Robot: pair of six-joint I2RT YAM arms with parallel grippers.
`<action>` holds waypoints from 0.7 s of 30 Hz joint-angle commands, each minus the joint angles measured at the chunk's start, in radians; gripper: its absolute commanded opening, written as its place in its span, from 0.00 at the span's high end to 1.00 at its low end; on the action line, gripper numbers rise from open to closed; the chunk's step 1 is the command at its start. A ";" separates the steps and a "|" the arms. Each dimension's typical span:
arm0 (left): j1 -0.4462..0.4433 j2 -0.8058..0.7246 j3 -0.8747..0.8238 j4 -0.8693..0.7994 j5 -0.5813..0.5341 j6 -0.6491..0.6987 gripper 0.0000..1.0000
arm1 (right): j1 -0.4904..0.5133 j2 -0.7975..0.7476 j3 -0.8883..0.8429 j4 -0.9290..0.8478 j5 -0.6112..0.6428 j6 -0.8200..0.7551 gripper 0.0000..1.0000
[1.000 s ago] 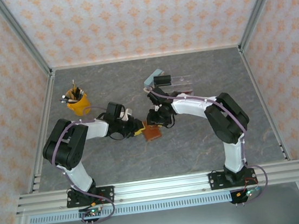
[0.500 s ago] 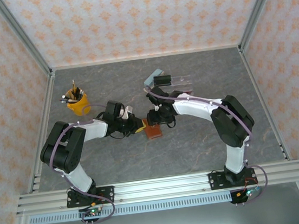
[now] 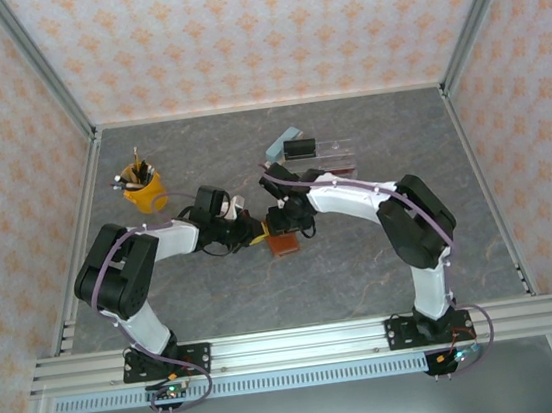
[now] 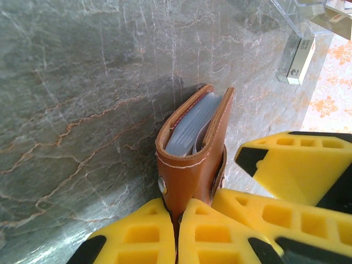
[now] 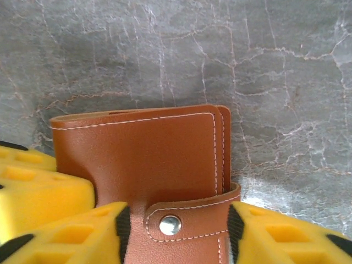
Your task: Take the credit cards out of the card holder
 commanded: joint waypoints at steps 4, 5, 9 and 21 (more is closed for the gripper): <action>-0.007 -0.038 0.021 -0.044 -0.026 0.024 1.00 | 0.011 0.042 0.052 -0.064 0.043 -0.003 0.55; -0.007 -0.041 0.021 -0.048 -0.029 0.026 1.00 | 0.011 0.045 0.051 -0.063 0.049 -0.001 0.55; -0.007 -0.047 0.021 -0.068 -0.045 0.035 1.00 | 0.013 0.048 0.051 -0.078 0.087 0.011 0.55; 0.002 -0.058 0.060 -0.271 -0.166 0.128 1.00 | -0.019 -0.044 -0.022 -0.076 0.274 0.091 0.70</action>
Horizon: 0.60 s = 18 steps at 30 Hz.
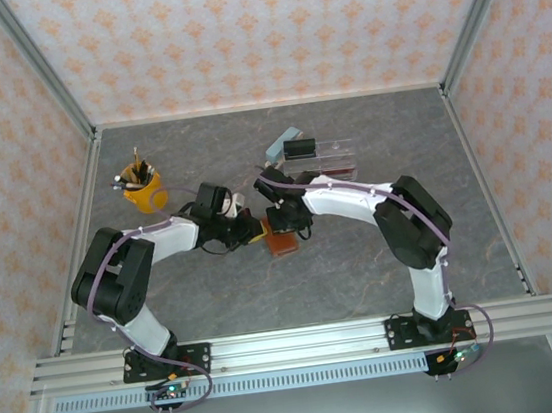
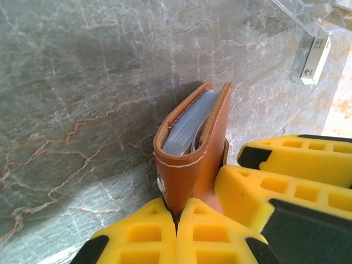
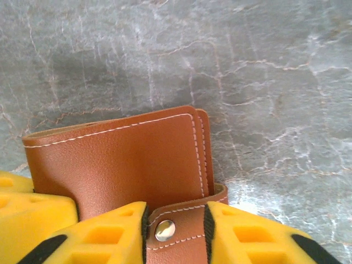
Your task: Take the credit cards out of the card holder
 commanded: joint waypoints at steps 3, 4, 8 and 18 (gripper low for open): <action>0.015 -0.014 0.013 -0.140 -0.078 0.052 1.00 | -0.044 -0.053 -0.049 -0.074 0.172 0.032 0.73; 0.015 -0.010 0.018 -0.145 -0.078 0.052 1.00 | -0.044 -0.050 -0.047 -0.081 0.177 0.037 0.75; 0.015 -0.004 0.028 -0.152 -0.066 0.054 1.00 | -0.045 -0.052 -0.046 -0.078 0.175 0.037 0.76; 0.013 -0.017 0.050 -0.194 -0.067 0.058 1.00 | -0.026 -0.011 -0.013 -0.019 0.001 0.013 0.66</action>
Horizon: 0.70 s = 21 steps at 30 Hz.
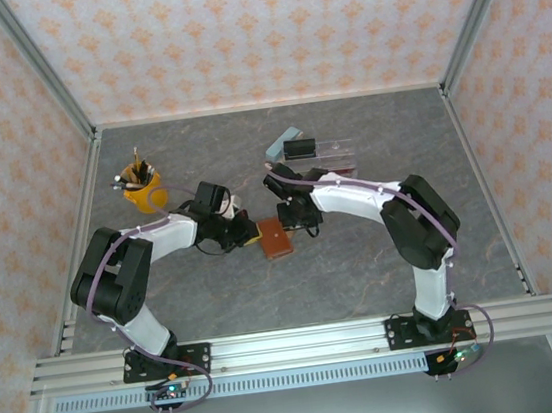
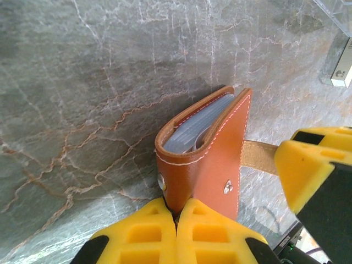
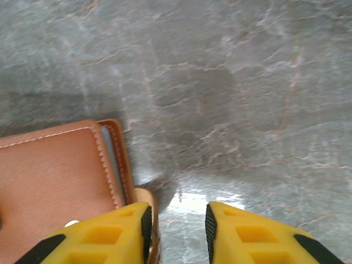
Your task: Take the credit cards out of the card holder
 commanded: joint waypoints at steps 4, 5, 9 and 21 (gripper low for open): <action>0.003 -0.021 0.039 -0.116 -0.053 0.028 0.83 | 0.007 0.037 0.026 -0.003 -0.008 0.023 0.67; 0.003 -0.025 0.044 -0.126 -0.058 0.028 0.78 | 0.007 0.037 0.023 -0.001 -0.013 0.025 0.69; 0.005 -0.043 0.074 -0.179 -0.078 0.046 0.55 | 0.007 0.035 0.018 0.009 -0.022 0.029 0.76; 0.139 -0.261 0.092 -0.368 -0.279 0.087 0.10 | 0.037 -0.080 0.066 0.014 -0.062 -0.019 0.91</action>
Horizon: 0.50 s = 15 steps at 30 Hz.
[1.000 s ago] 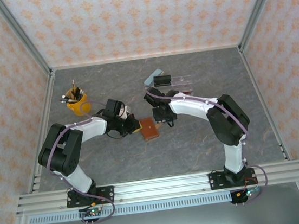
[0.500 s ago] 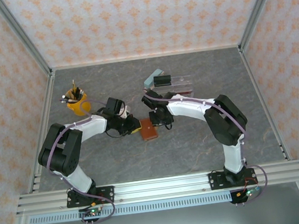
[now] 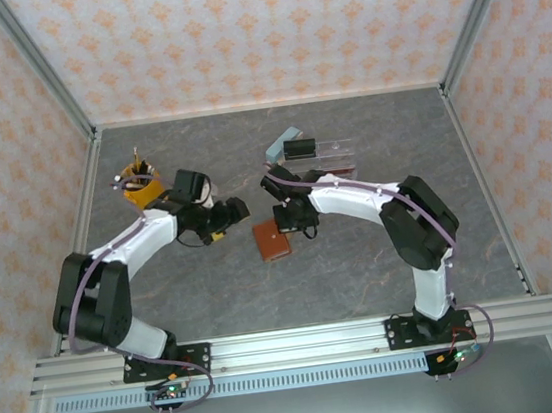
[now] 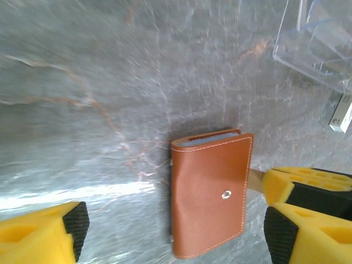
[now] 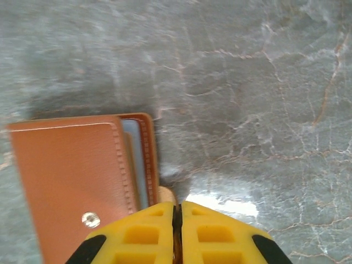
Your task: Take the credit cards out of the card holder
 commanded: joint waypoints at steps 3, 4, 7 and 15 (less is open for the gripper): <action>0.063 -0.157 -0.006 -0.137 -0.129 0.058 0.01 | 0.030 -0.088 0.084 0.012 -0.054 -0.001 0.91; 0.069 -0.182 -0.005 -0.154 -0.140 0.066 0.00 | 0.035 -0.091 0.098 0.016 -0.063 0.015 0.91; 0.089 -0.229 -0.003 -0.192 -0.161 0.070 0.00 | 0.054 -0.094 0.132 0.027 -0.071 0.050 0.91; 0.106 -0.259 -0.001 -0.238 -0.263 0.057 0.00 | 0.069 -0.072 0.117 0.146 -0.171 0.102 0.91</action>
